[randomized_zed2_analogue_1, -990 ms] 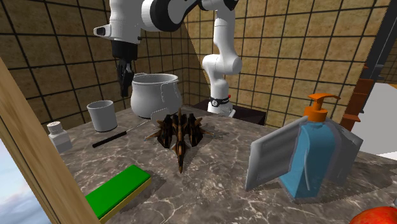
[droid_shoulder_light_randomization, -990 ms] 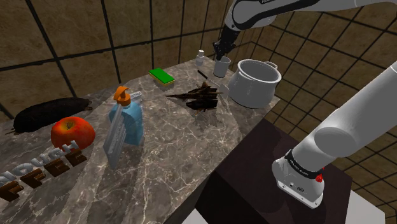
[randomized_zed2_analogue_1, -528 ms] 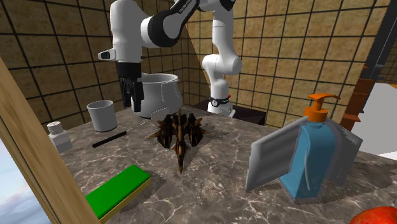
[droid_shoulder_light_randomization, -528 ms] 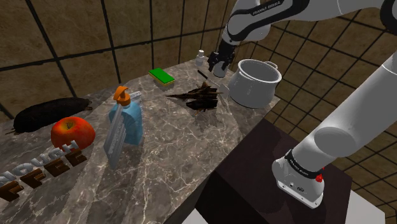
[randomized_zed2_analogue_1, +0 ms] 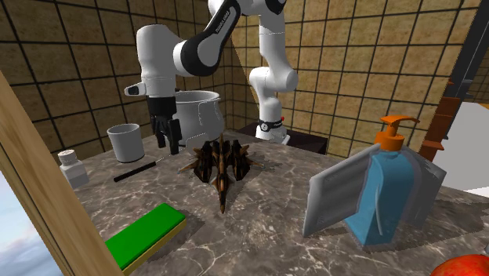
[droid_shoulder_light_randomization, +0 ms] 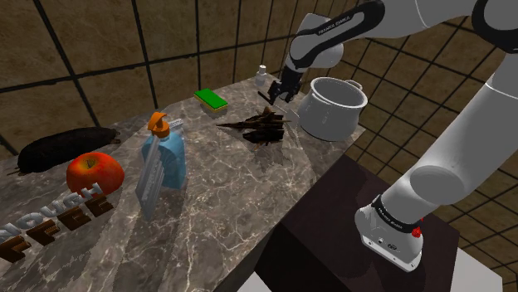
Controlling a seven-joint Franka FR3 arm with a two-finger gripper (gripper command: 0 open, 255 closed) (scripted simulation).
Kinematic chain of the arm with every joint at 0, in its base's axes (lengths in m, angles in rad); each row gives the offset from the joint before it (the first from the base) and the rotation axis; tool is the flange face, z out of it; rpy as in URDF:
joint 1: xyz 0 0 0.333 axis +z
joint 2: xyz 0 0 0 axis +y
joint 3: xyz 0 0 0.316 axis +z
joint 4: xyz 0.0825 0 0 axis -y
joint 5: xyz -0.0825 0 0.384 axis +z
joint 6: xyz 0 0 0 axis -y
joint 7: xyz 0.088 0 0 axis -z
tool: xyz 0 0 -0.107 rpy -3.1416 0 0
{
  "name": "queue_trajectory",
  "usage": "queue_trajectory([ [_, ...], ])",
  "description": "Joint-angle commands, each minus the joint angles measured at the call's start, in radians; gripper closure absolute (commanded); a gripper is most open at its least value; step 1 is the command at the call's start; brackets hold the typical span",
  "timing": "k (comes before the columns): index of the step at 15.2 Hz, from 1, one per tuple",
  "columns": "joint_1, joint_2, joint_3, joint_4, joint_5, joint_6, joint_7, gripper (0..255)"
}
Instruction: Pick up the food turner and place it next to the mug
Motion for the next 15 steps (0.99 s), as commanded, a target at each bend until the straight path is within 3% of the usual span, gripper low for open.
queue_trajectory([
  [1, 0.002, 0.025, 0.002, -0.005, 0.004, 0.03, -0.002, 0],
  [9, 0.002, 0.025, 0.002, -0.005, 0.004, 0.03, -0.002, 0],
  [10, 0.002, 0.025, 0.002, -0.005, 0.004, 0.03, -0.002, 255],
  [15, 0.002, 0.025, 0.002, -0.005, 0.004, 0.03, -0.002, 255],
])
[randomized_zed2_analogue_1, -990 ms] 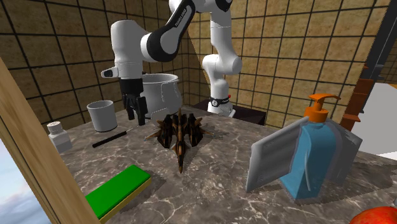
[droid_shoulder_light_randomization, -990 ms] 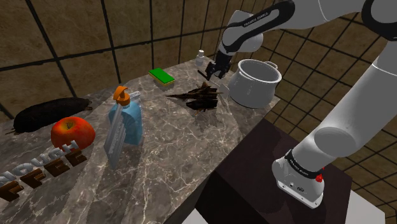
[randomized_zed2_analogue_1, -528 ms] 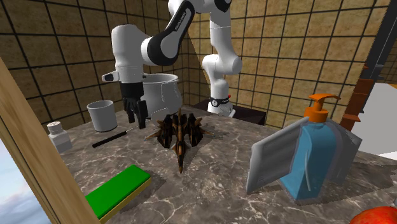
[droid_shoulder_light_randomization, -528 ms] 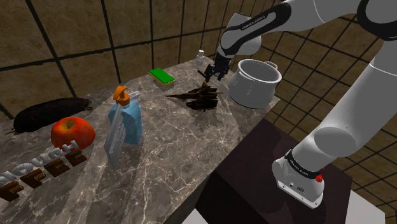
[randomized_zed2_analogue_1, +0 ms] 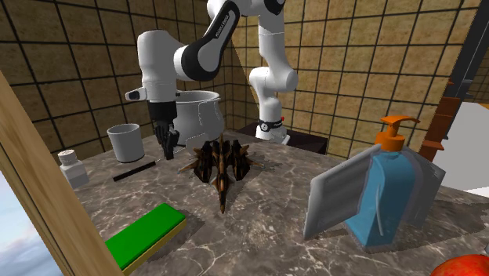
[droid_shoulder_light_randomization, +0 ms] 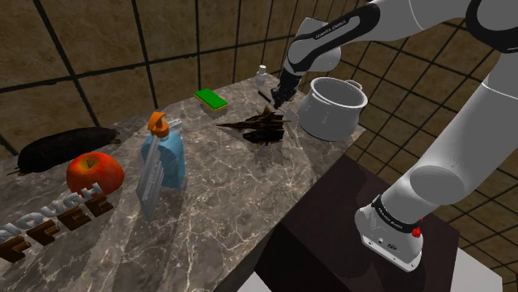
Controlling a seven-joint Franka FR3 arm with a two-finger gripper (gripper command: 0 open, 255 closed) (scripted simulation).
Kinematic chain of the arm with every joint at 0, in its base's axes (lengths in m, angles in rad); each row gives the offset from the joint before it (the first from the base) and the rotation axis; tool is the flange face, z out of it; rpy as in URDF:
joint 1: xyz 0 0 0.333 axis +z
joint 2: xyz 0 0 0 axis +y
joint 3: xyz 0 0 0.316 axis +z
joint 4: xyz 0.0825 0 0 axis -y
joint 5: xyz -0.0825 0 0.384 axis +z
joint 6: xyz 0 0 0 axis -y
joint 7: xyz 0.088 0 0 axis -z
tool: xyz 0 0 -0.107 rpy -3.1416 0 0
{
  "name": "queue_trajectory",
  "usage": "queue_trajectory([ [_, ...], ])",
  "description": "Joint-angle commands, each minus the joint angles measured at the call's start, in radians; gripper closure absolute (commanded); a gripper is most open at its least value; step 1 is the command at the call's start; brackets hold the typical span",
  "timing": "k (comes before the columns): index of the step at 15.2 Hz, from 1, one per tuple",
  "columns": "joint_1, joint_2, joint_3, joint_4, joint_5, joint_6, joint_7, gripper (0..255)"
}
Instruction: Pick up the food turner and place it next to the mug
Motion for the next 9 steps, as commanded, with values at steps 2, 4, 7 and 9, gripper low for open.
queue_trajectory([
  [2, 0.0, 0.0, 0.0, 0.0, 0.0, 0.0, 0.0, 255],
  [4, 0.0, 0.0, 0.0, 0.0, 0.0, 0.0, 0.0, 255],
  [7, 0.0, -0.026, -0.001, 0.011, -0.006, -0.038, 0.007, 255],
  [9, 0.0, -0.043, -0.002, 0.02, -0.01, -0.063, 0.012, 255],
])
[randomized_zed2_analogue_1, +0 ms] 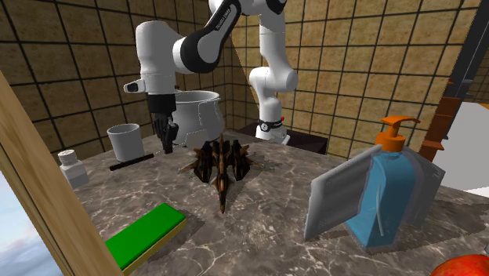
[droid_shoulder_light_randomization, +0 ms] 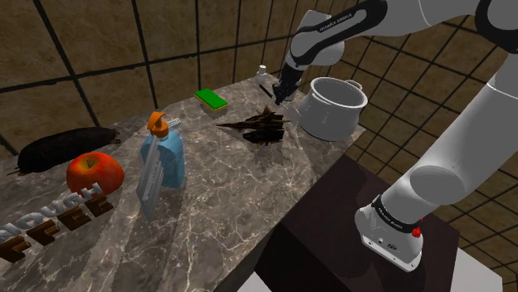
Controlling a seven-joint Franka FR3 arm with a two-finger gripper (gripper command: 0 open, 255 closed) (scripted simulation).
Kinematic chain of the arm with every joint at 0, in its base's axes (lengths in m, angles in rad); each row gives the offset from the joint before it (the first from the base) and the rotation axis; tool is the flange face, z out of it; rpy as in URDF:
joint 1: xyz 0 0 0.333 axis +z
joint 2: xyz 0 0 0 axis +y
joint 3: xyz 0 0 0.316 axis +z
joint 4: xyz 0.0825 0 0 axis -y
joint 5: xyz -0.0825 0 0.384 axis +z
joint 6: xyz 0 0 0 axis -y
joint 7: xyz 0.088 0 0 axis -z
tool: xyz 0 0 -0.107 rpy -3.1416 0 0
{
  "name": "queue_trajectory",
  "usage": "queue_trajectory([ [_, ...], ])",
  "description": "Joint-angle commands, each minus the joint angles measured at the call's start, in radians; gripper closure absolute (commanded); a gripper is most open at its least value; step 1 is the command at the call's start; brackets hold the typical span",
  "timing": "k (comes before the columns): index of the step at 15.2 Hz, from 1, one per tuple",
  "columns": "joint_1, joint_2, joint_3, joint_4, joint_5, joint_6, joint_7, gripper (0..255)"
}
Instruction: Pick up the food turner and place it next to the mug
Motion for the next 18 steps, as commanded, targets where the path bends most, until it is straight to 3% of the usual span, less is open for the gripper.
queue_trajectory([
  [1, 0.0, -0.015, 0.0, 0.011, -0.004, -0.026, 0.006, 255],
  [18, -0.003, -0.122, -0.005, 0.124, -0.028, -0.245, 0.04, 255],
])
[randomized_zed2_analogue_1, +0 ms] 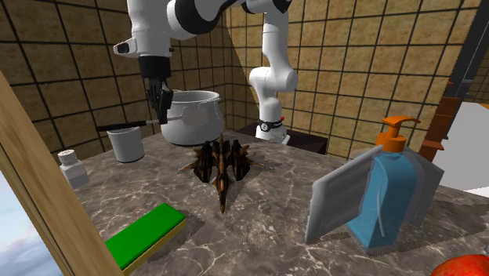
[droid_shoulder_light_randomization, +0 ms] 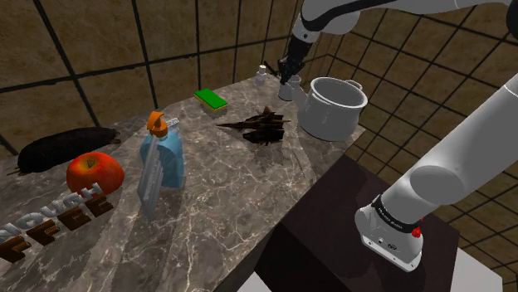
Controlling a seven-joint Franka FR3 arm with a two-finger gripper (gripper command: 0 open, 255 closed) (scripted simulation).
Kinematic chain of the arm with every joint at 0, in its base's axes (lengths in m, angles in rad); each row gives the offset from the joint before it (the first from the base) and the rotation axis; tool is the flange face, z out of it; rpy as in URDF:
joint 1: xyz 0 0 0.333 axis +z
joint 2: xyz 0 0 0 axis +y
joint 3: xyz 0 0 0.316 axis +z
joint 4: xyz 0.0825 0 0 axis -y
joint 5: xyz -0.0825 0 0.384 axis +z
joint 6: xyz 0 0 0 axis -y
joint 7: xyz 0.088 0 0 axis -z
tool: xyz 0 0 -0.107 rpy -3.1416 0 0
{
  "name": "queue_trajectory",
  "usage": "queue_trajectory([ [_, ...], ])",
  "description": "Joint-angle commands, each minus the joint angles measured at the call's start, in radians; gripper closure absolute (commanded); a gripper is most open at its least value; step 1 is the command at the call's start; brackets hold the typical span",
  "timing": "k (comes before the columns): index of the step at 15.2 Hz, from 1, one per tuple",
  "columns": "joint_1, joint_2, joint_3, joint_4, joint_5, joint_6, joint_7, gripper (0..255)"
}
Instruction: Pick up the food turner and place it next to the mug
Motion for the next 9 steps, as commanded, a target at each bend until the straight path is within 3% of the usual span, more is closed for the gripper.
queue_trajectory([
  [1, 0.0, -0.011, 0.0, 0.016, -0.002, -0.027, 0.003, 255],
  [9, -0.002, -0.04, -0.002, 0.092, -0.009, -0.131, 0.017, 255],
])
